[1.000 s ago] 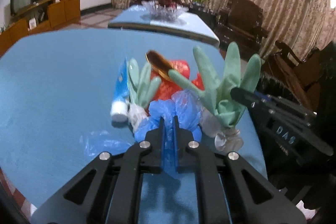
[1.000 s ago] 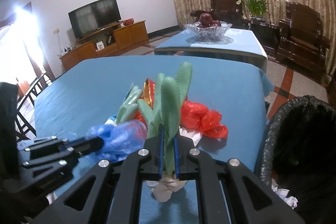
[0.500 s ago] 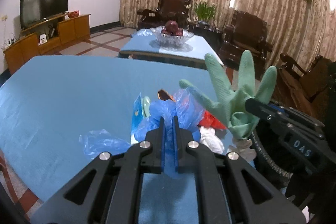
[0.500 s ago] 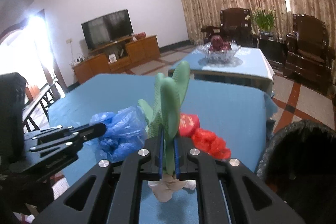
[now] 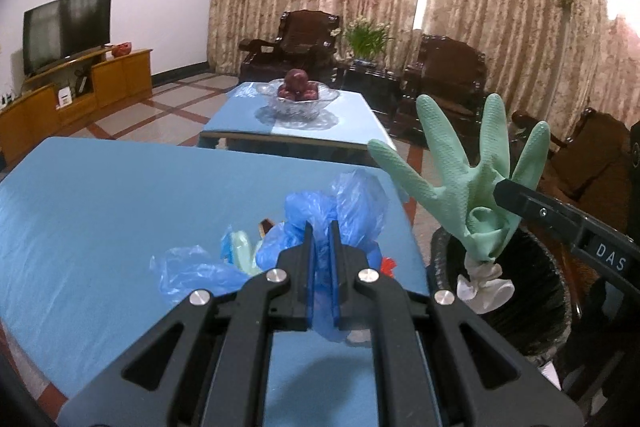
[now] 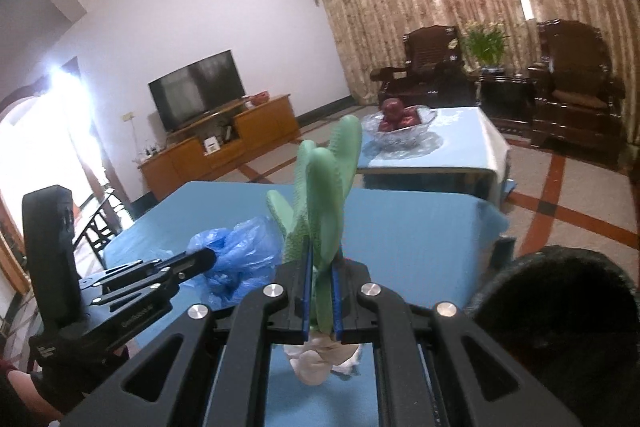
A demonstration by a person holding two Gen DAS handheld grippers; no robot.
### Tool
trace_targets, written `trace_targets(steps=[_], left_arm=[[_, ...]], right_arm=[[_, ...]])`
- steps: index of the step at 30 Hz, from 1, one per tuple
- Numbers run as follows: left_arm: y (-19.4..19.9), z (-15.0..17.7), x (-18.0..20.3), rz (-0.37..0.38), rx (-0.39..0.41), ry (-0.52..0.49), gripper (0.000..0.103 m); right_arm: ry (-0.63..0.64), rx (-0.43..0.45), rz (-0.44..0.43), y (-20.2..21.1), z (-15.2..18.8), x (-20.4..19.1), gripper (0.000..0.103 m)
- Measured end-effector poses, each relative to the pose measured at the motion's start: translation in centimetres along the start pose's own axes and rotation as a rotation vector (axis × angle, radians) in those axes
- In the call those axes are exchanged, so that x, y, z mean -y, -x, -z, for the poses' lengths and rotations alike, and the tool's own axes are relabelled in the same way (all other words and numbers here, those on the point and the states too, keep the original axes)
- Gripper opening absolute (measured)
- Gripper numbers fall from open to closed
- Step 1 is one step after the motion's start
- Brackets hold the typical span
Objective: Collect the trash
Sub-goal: 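Carry the blue bag with the left tool into the bin while the right tool drops the glove there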
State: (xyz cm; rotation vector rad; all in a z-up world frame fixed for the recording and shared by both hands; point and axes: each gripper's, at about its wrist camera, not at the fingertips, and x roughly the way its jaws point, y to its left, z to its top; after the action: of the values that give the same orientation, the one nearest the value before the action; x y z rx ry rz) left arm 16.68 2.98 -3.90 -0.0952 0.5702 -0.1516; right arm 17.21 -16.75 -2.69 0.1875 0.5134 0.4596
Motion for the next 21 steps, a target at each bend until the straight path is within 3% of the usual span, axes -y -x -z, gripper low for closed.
trace_targets(steps=[9,21], left_arm=[[-2.6,-0.2,3.7,0.073,-0.023,-0.025,0.005],[-6.6,0.4,12.2,0.173,-0.047,-0.101,0.005]], right_arm=[[0.0,0.006,0.164,3.2,0.7,3.7,0.008],[-0.073,0.014,0.341,8.2,2.0,10.6,0.008]])
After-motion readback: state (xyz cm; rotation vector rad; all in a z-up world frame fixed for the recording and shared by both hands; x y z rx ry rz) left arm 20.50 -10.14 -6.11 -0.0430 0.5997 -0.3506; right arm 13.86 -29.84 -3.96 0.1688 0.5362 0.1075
